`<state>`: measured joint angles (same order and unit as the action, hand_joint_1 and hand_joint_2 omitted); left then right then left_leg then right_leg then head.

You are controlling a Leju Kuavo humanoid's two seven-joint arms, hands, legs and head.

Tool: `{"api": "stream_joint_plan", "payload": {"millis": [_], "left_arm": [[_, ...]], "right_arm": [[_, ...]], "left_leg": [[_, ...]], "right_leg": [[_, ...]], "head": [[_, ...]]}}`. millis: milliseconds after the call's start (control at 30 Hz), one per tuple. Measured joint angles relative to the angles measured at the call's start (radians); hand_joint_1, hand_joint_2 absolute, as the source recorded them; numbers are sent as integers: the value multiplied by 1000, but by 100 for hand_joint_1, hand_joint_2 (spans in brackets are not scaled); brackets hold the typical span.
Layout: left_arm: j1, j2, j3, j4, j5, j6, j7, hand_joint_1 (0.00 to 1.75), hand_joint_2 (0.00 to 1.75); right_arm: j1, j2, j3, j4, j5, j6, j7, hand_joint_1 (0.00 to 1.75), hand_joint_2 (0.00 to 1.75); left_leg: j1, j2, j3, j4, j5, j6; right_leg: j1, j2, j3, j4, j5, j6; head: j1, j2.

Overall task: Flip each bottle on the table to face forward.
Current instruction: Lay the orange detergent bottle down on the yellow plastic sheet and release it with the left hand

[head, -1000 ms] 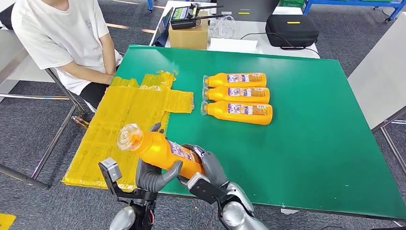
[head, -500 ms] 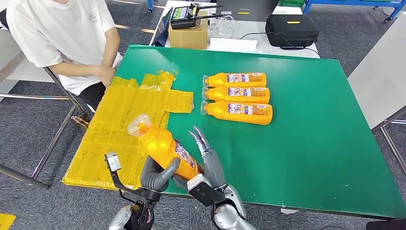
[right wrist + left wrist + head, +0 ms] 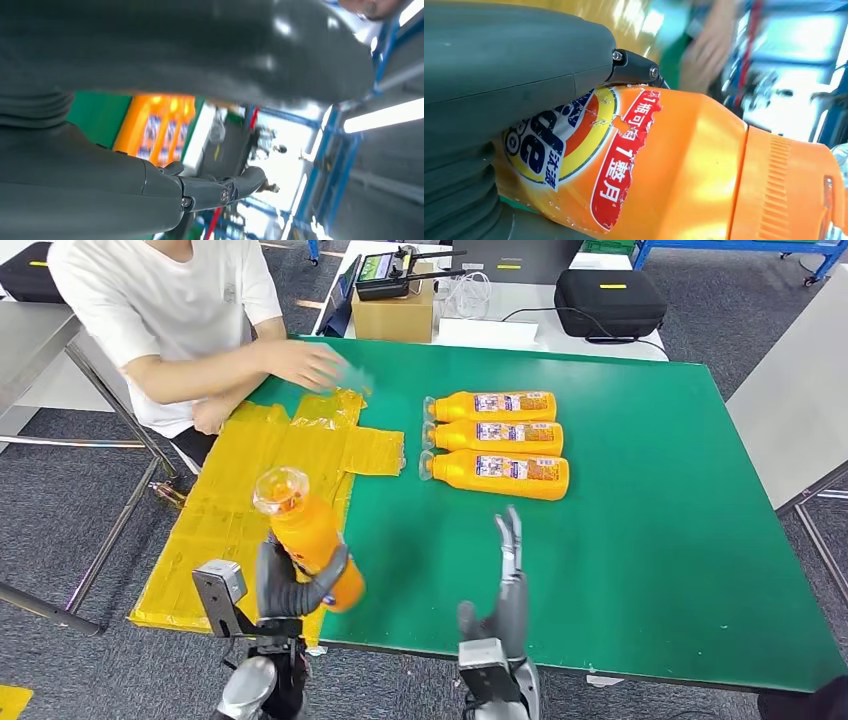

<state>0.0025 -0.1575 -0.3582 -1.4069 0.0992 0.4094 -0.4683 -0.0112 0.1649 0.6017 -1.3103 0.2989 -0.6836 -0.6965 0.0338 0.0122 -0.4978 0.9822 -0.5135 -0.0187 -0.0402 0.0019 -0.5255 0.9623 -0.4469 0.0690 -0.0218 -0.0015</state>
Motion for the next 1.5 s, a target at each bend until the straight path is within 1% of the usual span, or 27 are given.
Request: {"api": "stream_joint_plan", "payload": {"millis": [67,133,200,267,333,400,533,633,700,733,767,833,867,933,1033,1100,1167,1233,1300,1400,1500], "left_arm": [[-20,19,11,15,-164,101,10,175,175],[-42,38,24,40,-334,191,42,175,175],[-62,51,45,69,-494,247,71,175,175],[-83,56,76,103,-679,275,98,175,175],[-114,57,116,152,-869,284,134,175,175],[-162,59,150,226,-1016,285,183,175,175],[-291,81,175,427,-1222,285,306,175,175],[-390,104,170,588,-1358,251,416,175,175],[-441,119,161,683,-1417,200,455,138,175],[-461,125,158,723,-1423,170,457,105,175],[-477,129,156,758,-1420,137,453,67,175],[-507,137,154,815,-1402,72,441,20,175],[-521,141,154,836,-1389,42,434,10,175],[-549,147,155,868,-1351,-13,421,1,175],[-580,155,175,900,-1257,-107,389,0,175],[-592,158,202,912,-1171,-188,340,0,175],[-598,161,236,914,-1074,-273,272,0,175],[-597,163,270,908,-988,-348,202,0,175],[-589,165,296,890,-910,-417,153,0,175],[-568,166,317,841,-806,-508,127,0,175],[-546,166,322,793,-731,-555,123,0,175]], "right_arm": [[28,-4,-19,-53,21,-9,-2,0,0],[49,-5,-39,-98,39,-12,-3,0,0],[63,-3,-55,-132,44,-13,-4,0,0],[76,7,-74,-165,58,-13,-4,0,0],[87,30,-100,-206,83,-13,-4,0,0],[89,53,-122,-243,78,-13,-4,0,0],[76,72,-132,-262,-1,-13,-4,0,0],[59,74,-128,-256,-53,-13,-4,0,0],[49,74,-120,-247,-89,-12,-4,0,0],[44,73,-115,-242,-106,-12,-4,0,0],[41,73,-110,-237,-123,-12,-4,0,0],[36,73,-102,-227,-151,-12,-4,0,0],[36,73,-100,-223,-163,-12,-4,0,0],[35,73,-98,-217,-185,-12,-4,0,0],[35,73,-98,-207,-214,-9,-4,0,0],[36,73,-98,-200,-223,-2,-4,0,0],[36,72,-98,-193,-228,7,-4,0,0],[35,72,-98,-186,-230,15,-4,0,0],[35,70,-98,-181,-232,22,-4,0,0],[35,67,-99,-174,-233,28,-4,0,0],[34,66,-99,-167,-227,29,-4,0,0]], "left_leg": [[0,0,0,0,0,0],[0,0,0,0,0,0],[0,0,0,0,0,0],[0,0,0,0,0,0],[0,0,0,0,0,0],[0,0,1,0,1,0],[0,0,1,0,1,0],[0,0,1,0,2,0],[0,0,1,0,2,0],[0,0,1,0,2,0],[0,0,1,0,2,0],[0,-1,1,0,2,0],[0,-1,0,0,1,0],[0,-3,0,0,1,0],[0,-3,2,0,1,0],[0,-3,4,0,1,0],[0,-4,6,0,2,0],[0,-5,8,0,2,0],[0,-6,9,0,2,0],[0,-5,11,0,2,0],[0,-5,11,0,2,0]], "right_leg": [[0,0,0,0,0,0],[0,0,0,0,0,0],[0,0,0,0,0,0],[0,0,0,0,0,0],[0,0,0,0,0,0],[0,0,1,0,0,0],[0,0,1,1,0,0],[0,0,2,1,0,0],[0,0,2,1,0,0],[0,0,2,1,0,0],[0,0,2,1,0,0],[0,-1,2,1,0,0],[0,-1,2,1,0,0],[0,-3,3,1,0,0],[0,-3,4,1,0,0],[0,-3,6,1,0,0],[0,-5,9,1,0,0],[0,-6,12,1,0,0],[0,-7,13,1,0,0],[0,-6,14,1,0,0],[0,-6,14,1,0,0]], "head": [[0,0],[0,0],[0,0],[0,0],[0,0],[0,0],[0,0],[0,0],[0,0],[0,0],[0,0],[0,0],[0,0],[0,0],[0,0],[0,0],[0,0],[0,0],[0,0],[0,0],[0,0]]}}
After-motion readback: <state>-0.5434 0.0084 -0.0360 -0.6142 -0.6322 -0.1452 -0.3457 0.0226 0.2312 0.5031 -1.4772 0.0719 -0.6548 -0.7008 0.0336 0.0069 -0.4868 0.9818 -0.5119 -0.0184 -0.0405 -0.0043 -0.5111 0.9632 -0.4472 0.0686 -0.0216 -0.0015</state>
